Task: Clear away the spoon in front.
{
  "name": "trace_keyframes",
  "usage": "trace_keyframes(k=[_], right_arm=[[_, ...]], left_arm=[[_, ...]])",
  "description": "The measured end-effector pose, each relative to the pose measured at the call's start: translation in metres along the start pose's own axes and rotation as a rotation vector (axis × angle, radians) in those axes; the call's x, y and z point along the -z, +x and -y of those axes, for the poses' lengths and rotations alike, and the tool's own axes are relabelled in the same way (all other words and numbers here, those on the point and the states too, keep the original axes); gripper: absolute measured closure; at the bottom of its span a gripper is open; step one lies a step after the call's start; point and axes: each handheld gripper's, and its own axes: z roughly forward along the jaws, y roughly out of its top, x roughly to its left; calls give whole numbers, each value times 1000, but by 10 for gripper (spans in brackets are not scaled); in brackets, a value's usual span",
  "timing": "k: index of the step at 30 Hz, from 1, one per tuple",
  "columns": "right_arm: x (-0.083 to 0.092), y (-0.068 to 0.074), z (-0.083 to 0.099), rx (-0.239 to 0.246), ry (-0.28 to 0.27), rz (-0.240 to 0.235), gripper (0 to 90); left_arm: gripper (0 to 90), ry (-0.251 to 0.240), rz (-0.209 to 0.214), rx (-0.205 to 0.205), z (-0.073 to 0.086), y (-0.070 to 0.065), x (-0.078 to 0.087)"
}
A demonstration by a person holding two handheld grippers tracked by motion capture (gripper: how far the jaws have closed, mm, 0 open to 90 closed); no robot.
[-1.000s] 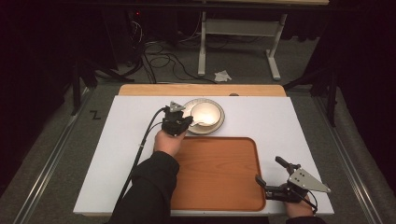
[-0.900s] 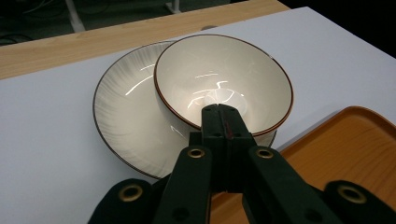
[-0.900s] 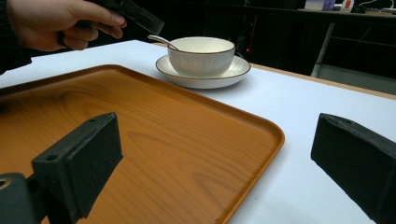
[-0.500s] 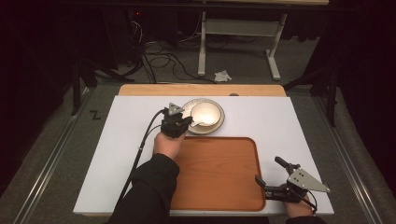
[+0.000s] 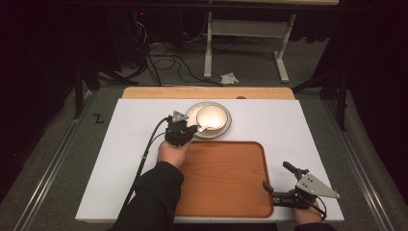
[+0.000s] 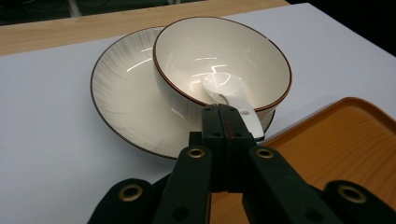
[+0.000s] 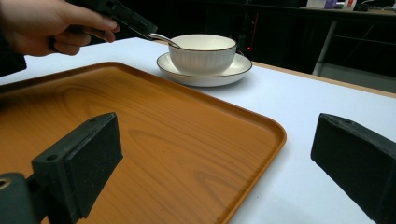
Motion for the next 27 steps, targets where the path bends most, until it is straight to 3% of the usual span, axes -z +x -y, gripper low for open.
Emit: trace_keyframes(k=[5, 9, 11, 14, 18, 23, 27], right_arm=[[0, 0, 0, 5, 1, -1, 26], [-1, 1, 0, 5, 2, -1, 26], [-1, 2, 0, 7, 3, -3, 26], [-1, 2, 0, 10, 6, -3, 26], [-2, 2, 0, 10, 6, -3, 25], [-1, 1, 0, 9, 6, -4, 26], [-1, 1, 0, 7, 5, -4, 26]], left_arm=[[834, -23, 10, 48, 3, 1, 10], [711, -53, 19, 93, 5, 1, 18], [648, -54, 21, 93, 5, 0, 19], [547, -51, 54, 134, 4, 2, 17], [488, -40, 110, 216, 4, 5, 9], [482, -17, 131, 273, 4, 7, -2], [521, -5, 138, 289, 4, 5, -8]])
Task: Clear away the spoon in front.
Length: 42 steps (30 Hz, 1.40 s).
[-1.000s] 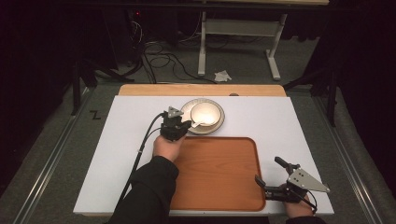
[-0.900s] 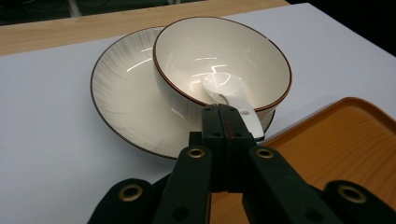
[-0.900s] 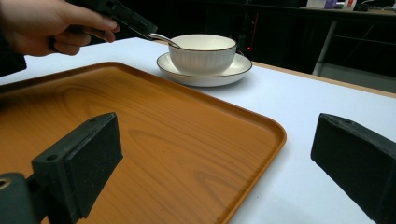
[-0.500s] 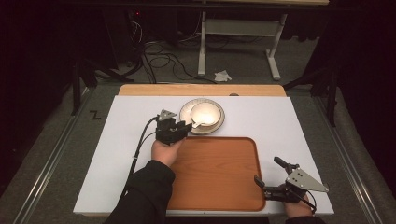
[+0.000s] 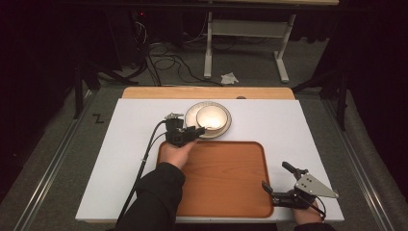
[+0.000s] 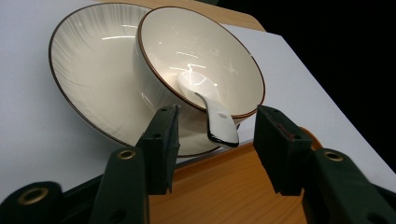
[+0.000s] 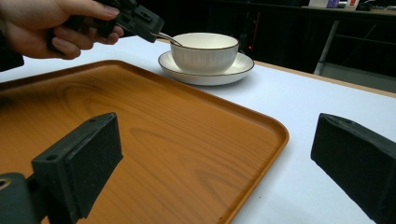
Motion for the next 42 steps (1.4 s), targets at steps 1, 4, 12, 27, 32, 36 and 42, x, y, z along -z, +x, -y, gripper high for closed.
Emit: trace_keyframes(k=[1, 4, 12, 27, 32, 36, 42], right_arm=[[0, 0, 0, -1, 0, 0, 25], [0, 0, 0, -1, -1, 0, 25], [0, 0, 0, -2, -1, 0, 26], [-1, -1, 0, -1, -5, 0, 26], [-1, 0, 0, -2, -4, -1, 25], [-1, 0, 0, -3, -3, 0, 26], [0, -1, 0, -1, -4, 0, 26]], left_arm=[[552, 5, 0, -1, 0, 0, -1], [595, 16, 5, -2, -2, -1, -5], [658, 23, 26, 44, -3, 6, -8], [771, 9, 34, 32, -2, 2, -9], [779, 6, 28, 20, -2, 1, -8], [792, -2, 23, 12, -2, 0, -9], [854, -10, 29, -2, -2, -2, -9]])
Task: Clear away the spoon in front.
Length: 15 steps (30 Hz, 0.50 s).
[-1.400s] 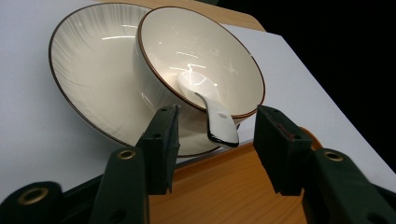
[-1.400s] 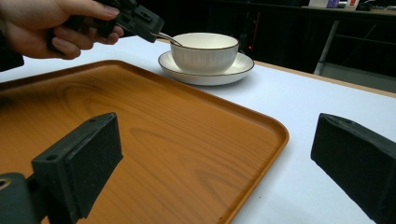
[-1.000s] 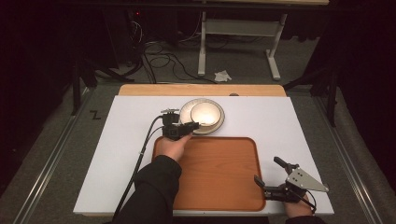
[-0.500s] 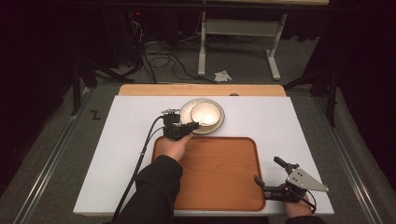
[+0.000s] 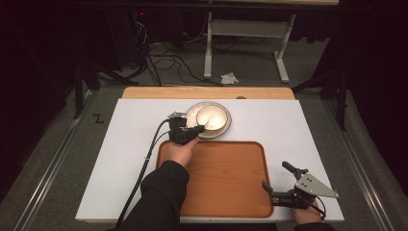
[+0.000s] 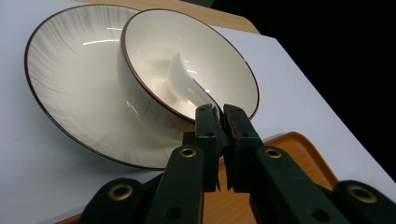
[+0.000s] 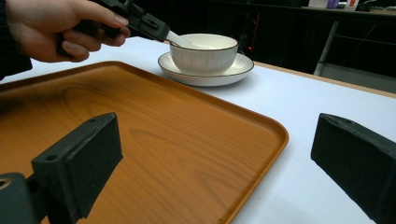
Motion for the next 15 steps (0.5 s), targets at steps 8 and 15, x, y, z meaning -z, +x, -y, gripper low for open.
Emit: trace_keyframes(k=[8, 15], right_arm=[[0, 0, 0, 0, 0, 1, 26], [0, 0, 0, -1, 0, 0, 26]], left_arm=[[855, 2, -1, -38, 0, -3, -1], [856, -9, -11, -89, -2, -10, 1]])
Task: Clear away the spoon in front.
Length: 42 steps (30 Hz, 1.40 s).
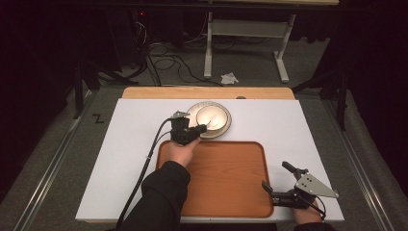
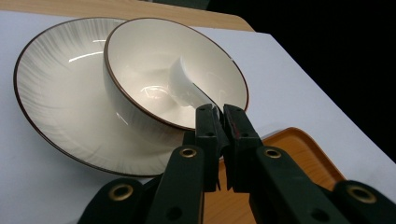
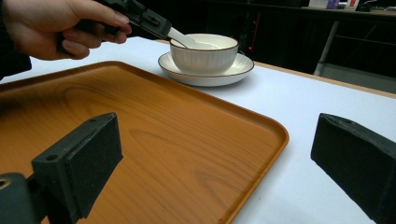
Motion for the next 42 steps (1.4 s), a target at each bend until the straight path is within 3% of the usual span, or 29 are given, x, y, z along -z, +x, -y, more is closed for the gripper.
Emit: trace_keyframes(k=[29, 42], right_arm=[[-1, 0, 0, 4, 6, 1, 26], [-1, 1, 0, 8, 8, 3, 29]], left_arm=[[856, -58, -34, -198, -6, -22, 30], [856, -68, -11, -269, 1, -31, 56]])
